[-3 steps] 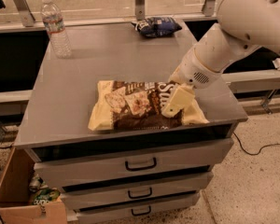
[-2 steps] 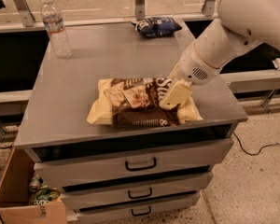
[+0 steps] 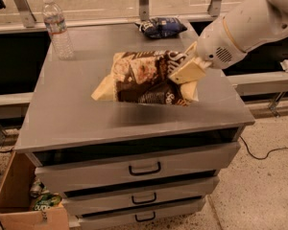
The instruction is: Pick brown chip bag
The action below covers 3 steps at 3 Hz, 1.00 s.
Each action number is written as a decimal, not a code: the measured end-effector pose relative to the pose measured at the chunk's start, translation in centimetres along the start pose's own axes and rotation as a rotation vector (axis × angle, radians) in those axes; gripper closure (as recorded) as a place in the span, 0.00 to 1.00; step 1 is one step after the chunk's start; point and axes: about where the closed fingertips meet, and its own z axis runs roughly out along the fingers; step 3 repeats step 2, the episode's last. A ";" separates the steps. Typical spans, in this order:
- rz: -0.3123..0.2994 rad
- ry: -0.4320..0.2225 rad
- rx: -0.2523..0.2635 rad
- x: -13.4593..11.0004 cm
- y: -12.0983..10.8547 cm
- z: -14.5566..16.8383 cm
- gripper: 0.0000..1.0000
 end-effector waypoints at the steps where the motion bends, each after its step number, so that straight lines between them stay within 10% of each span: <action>1: 0.006 -0.111 0.054 -2.2 -0.4 -5.1 1.00; 3: 0.048 -0.159 0.153 -2.3 -0.9 -11.2 1.00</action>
Offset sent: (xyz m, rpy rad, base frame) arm -0.0370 -0.1128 0.1631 0.2003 -0.2148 -0.2476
